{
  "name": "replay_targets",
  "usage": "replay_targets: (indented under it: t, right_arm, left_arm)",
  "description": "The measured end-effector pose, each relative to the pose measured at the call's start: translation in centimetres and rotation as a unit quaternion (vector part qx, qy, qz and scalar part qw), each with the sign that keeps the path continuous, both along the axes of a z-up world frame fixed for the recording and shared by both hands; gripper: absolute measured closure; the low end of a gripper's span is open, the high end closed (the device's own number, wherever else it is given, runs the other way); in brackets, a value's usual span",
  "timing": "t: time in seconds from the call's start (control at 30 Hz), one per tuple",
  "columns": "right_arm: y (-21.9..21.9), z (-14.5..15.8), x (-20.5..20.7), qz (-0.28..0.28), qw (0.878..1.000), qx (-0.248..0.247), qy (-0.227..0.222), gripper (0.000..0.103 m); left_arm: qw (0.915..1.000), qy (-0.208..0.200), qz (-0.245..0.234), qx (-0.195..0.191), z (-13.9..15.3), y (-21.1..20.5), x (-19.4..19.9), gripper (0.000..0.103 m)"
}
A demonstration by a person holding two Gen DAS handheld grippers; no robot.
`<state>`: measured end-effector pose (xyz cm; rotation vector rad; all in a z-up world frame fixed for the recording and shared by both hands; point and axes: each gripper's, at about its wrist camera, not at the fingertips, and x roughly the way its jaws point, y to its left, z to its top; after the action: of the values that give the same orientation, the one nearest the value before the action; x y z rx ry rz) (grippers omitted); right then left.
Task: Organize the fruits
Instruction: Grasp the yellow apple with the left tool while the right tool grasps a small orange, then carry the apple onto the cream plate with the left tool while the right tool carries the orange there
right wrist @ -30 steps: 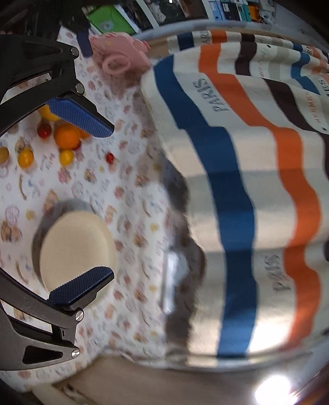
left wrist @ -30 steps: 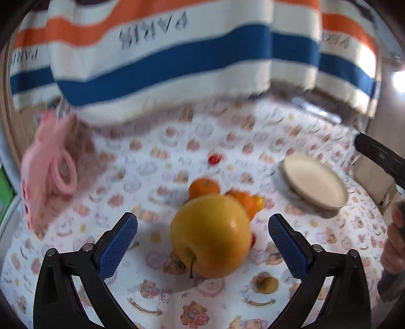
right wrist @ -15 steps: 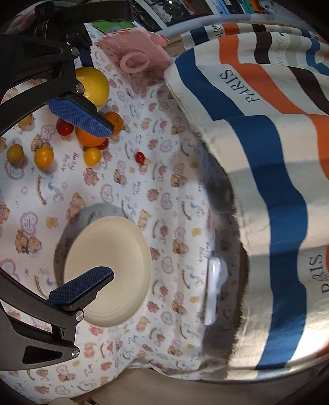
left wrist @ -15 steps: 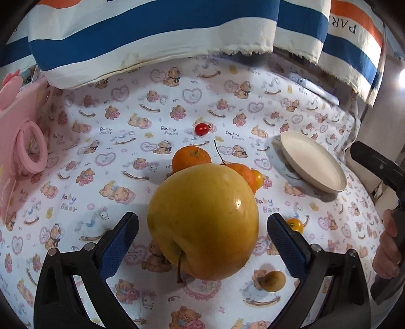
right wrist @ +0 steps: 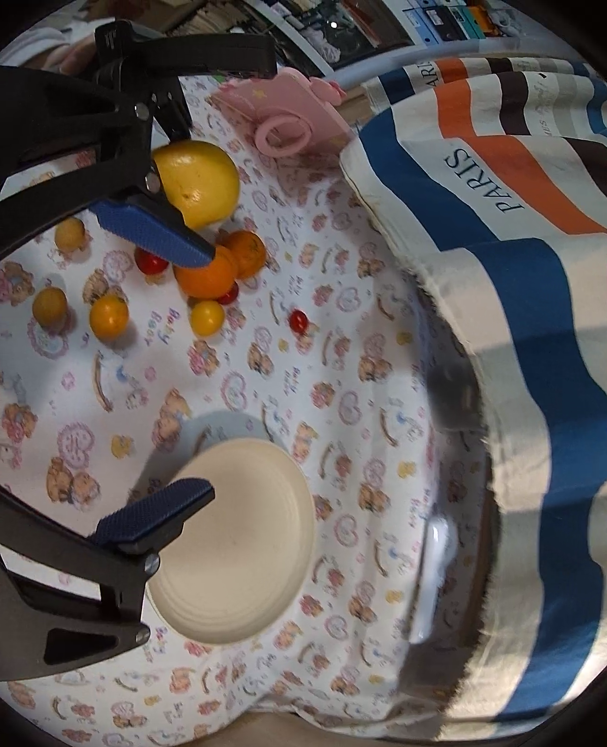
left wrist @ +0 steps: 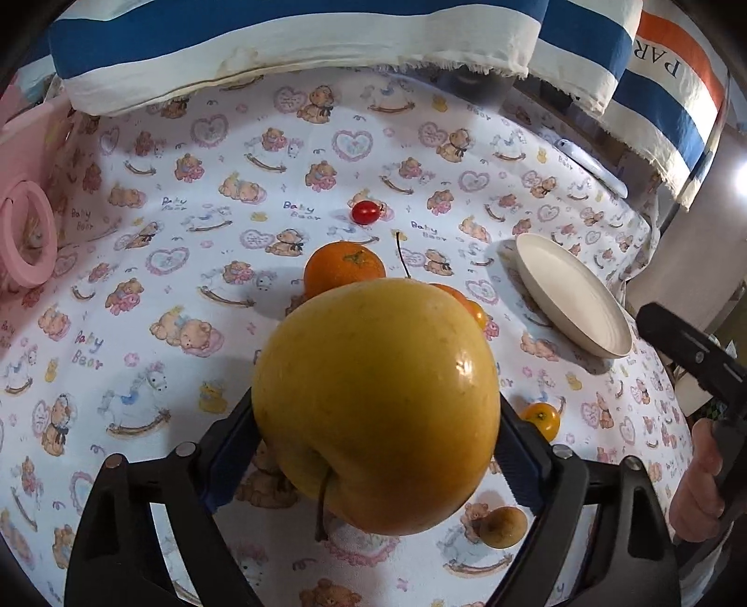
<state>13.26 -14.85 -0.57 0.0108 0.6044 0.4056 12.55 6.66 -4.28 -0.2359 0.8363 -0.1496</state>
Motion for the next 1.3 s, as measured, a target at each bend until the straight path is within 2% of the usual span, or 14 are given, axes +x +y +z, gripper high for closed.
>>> replay_targets:
  t: [0.1, 0.2, 0.27, 0.33, 0.4, 0.47, 0.63, 0.73, 0.9, 1.0, 1.1, 1.3]
  right_arm:
    - [0.3, -0.4, 0.3, 0.014, 1.000, 0.004, 0.018, 0.018]
    - [0.5, -1.1, 0.8, 0.031, 0.998, 0.005, 0.050, 0.029]
    - [0.8, -1.7, 1.3, 0.044, 0.996, 0.006, 0.080, 0.040]
    - [1.0, -2.6, 1.9, 0.058, 0.991, 0.009, 0.118, 0.047]
    - [1.1, -3.2, 2.2, 0.068, 0.988, 0.013, 0.141, 0.051]
    - [1.5, -3.7, 2.3, 0.077, 0.985, 0.014, 0.154, 0.053]
    - [2.7, -4.1, 1.5, 0.082, 0.987, -0.017, 0.139, 0.056]
    - [3.2, -4.6, 1.5, 0.085, 0.985, -0.034, 0.144, 0.063]
    - [4.0, -5.5, 1.5, 0.085, 0.983, -0.067, 0.149, 0.066]
    - [4.8, -6.0, 1.2, 0.093, 0.980, -0.103, 0.145, 0.072]
    - [5.5, -6.1, 0.7, 0.095, 0.979, -0.130, 0.127, 0.074]
    - [5.0, -5.2, 0.6, 0.076, 0.983, -0.129, 0.104, 0.074]
  left_arm:
    - [1.0000, -0.001, 0.002, -0.003, -0.1, 0.1, 0.1, 0.014]
    - [1.0000, -0.004, 0.003, 0.001, -0.1, 0.1, -0.1, 0.015]
    - [0.9997, -0.011, 0.005, 0.022, 0.0, -0.2, -0.5, 0.015]
    - [0.9976, -0.032, 0.011, 0.060, 0.4, -0.8, -1.1, 0.015]
    - [0.9946, -0.061, 0.018, 0.083, 1.0, -1.1, -1.9, 0.015]
    - [0.9926, -0.084, 0.027, 0.083, 1.6, -0.8, -2.4, 0.015]
    - [0.9891, -0.124, 0.054, 0.058, 2.7, 0.8, -3.6, 0.015]
    - [0.9887, -0.130, 0.058, 0.046, 3.0, 1.4, -3.9, 0.015]
    - [0.9856, -0.141, 0.076, 0.055, 3.3, 1.5, -4.2, 0.015]
    - [0.9867, -0.137, 0.075, 0.044, 3.3, 1.8, -4.2, 0.015]
    - [0.9875, -0.134, 0.074, 0.036, 3.3, 2.0, -4.4, 0.015]
    - [0.9843, -0.152, 0.068, 0.058, 3.7, 1.1, -4.9, 0.015]
